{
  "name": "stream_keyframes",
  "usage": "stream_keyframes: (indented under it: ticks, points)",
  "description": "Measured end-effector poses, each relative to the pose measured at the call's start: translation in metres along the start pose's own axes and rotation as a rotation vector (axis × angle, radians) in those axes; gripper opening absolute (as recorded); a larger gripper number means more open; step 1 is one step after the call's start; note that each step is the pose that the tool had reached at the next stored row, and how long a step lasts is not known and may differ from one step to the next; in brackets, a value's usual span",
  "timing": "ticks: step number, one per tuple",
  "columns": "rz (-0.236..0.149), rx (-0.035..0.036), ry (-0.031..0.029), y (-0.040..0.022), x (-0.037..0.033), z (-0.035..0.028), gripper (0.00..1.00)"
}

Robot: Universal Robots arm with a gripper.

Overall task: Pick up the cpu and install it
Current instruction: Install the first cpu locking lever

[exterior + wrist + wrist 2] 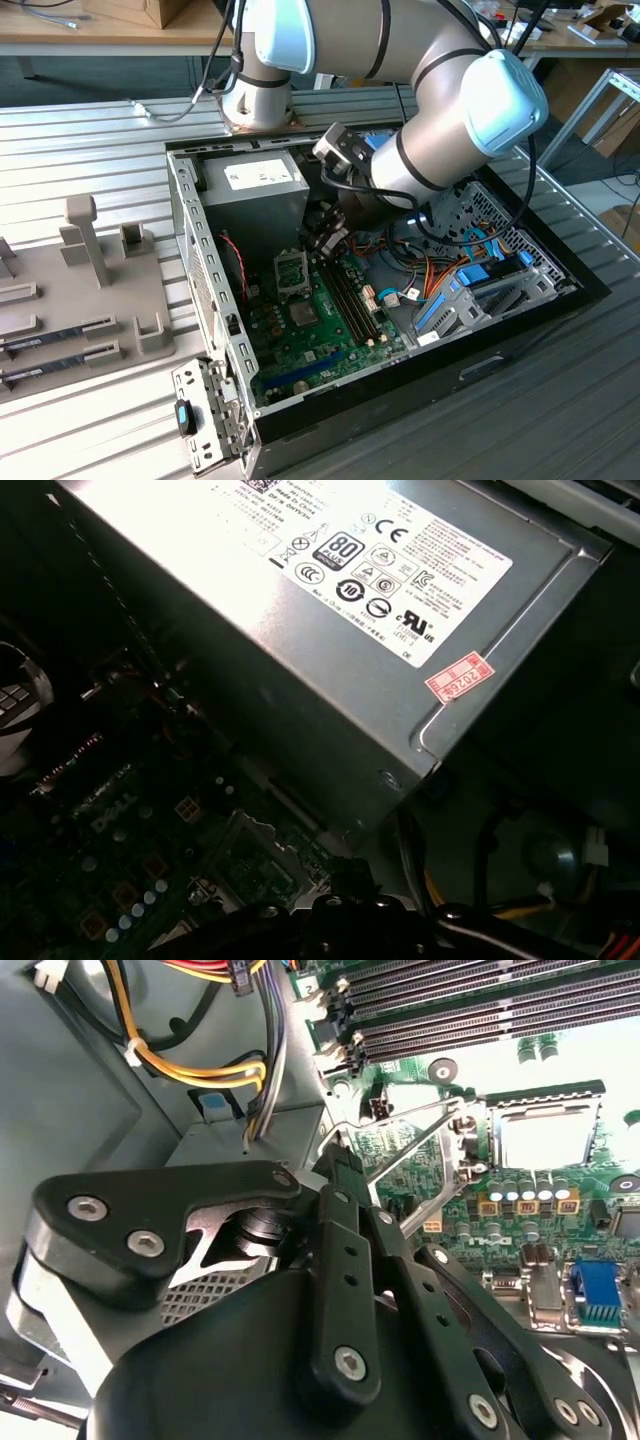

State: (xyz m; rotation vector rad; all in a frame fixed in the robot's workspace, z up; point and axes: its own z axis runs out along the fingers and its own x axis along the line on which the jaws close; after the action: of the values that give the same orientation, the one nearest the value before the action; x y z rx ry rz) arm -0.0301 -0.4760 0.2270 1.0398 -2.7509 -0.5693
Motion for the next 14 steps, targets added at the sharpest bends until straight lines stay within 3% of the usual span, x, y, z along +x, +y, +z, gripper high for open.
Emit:
stream_keyframes:
  ticks: [14]
  points:
    - [-0.006,0.0000,0.0028,0.0006,0.0013,-0.0052,0.11]
